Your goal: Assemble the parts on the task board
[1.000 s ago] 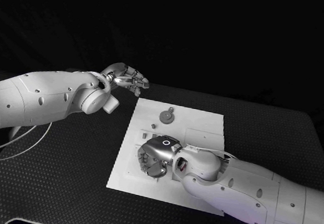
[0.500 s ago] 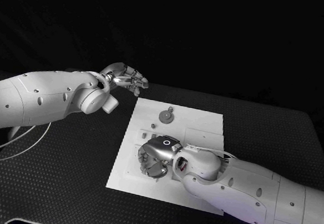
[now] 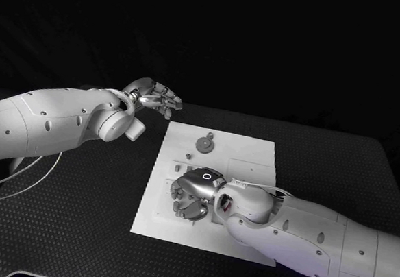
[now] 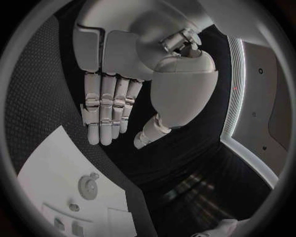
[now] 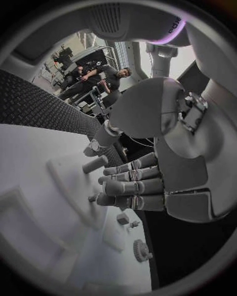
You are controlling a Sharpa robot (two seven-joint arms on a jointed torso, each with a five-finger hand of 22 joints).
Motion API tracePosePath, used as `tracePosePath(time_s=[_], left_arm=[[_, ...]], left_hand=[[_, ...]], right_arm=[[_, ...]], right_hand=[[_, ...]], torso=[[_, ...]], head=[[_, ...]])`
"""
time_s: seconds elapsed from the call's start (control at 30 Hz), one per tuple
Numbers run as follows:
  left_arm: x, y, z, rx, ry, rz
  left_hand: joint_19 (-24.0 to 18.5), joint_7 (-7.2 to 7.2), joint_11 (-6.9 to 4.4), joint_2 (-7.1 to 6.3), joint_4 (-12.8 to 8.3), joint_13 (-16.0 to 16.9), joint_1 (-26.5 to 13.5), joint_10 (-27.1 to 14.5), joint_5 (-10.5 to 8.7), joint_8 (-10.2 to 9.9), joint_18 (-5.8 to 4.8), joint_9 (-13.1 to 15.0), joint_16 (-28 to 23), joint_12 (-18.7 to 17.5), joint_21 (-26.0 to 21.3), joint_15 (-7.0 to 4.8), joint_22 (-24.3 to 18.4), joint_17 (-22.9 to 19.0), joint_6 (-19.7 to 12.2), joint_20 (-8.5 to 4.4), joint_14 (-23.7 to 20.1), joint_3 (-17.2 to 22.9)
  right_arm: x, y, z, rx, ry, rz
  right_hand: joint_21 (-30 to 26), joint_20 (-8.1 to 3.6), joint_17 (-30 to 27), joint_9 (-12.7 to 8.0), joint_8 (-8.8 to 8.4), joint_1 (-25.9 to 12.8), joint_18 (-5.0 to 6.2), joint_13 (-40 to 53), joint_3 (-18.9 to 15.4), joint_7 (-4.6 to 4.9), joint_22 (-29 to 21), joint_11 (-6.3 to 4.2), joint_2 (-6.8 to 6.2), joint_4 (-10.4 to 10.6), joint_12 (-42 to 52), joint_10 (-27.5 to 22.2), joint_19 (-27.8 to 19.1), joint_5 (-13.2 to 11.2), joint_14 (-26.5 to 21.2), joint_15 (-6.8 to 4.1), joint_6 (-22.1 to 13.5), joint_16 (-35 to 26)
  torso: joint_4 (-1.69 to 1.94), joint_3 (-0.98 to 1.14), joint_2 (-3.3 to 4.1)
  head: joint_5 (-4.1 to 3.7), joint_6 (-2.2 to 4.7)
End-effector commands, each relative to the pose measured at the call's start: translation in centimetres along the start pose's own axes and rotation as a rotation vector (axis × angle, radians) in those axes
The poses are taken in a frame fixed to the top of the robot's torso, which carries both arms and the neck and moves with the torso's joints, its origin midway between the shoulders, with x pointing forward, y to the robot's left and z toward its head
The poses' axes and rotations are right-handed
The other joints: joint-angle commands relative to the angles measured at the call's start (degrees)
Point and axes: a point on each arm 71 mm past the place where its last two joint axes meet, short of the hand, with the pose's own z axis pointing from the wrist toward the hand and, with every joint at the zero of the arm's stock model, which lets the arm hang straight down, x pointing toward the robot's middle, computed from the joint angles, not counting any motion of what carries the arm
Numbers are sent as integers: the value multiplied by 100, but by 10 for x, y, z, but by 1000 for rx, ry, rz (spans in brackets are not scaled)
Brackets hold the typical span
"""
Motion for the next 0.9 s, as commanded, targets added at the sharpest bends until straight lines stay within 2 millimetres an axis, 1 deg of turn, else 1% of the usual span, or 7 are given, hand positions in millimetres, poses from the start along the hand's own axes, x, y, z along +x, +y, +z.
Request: tracePosePath(time_s=[0.03,0.23,0.43,0.6,0.7,0.83,0.9], left_arm=[[0,-1,0,10,10,-6],[-1,-1,0,10,7,-5],[-2,-1,0,11,2,-5],[-4,0,0,9,-3,-6],[-6,1,2,9,-8,-5],[-8,2,2,7,-15,-3],[-9,3,3,6,-18,-2]], left_hand=[[20,11,22,14,32,-4,-16,-25,23,34,62,-10,-33,25,-27,1,8,9,-36,-28,34,9],[21,11,22,14,33,-4,-16,-25,23,35,62,-11,-34,25,-28,1,9,12,-36,-27,34,9],[22,11,22,14,34,-4,-17,-24,22,37,62,-11,-35,27,-29,1,10,14,-35,-27,36,8],[23,11,21,14,36,-3,-19,-20,22,40,62,-12,-36,29,-30,1,11,17,-33,-27,37,6],[24,10,20,14,37,-3,-19,-19,22,42,62,-12,-36,30,-30,1,12,18,-32,-27,38,6],[24,10,20,15,38,-2,-20,-18,22,43,62,-12,-37,30,-30,1,13,19,-32,-27,39,6],[25,10,20,16,39,-2,-21,-17,22,43,62,-13,-37,31,-31,1,13,20,-31,-27,39,6]], right_arm=[[-3,0,-3,-12,-49,27],[-14,-5,-13,-19,-130,110],[-43,-23,-24,19,-174,169],[-71,-45,-40,56,-221,226],[-82,-60,-51,107,-192,293],[-88,-84,-72,193,-158,389],[-90,-95,-83,242,-134,434]], right_hand=[[28,7,-4,10,-21,22,80,10,-36,4,129,-5,-57,7,-34,-26,-43,4,-35,13,-40,37],[52,12,1,9,-47,23,86,25,-48,27,130,-5,-84,22,-23,-19,-35,4,-38,12,-99,63],[100,10,-1,20,-56,-188,90,105,-101,46,126,-54,-101,162,71,113,10,4,-9,-30,-137,105],[143,-24,-27,71,-1,-292,90,427,-206,24,121,-239,-16,181,416,517,39,4,46,-208,-75,119],[160,-49,-54,113,34,-343,90,818,-287,-25,109,-355,33,170,751,722,81,4,103,-319,-39,113],[173,-104,-59,192,69,-444,90,2157,-419,-134,91,-508,130,165,1761,674,202,23,228,-474,21,164],[190,-117,-8,223,80,-548,90,2782,-470,-170,95,-577,200,224,2398,689,262,4,286,-503,49,261]], torso=[[0,1,-1],[-9,0,-8],[-22,4,-11],[-48,8,-29],[-77,18,-44],[-121,36,-83],[-148,42,-100]], head=[[0,11],[-17,51],[-96,146],[-130,211],[-128,258],[-150,289],[-146,298]])
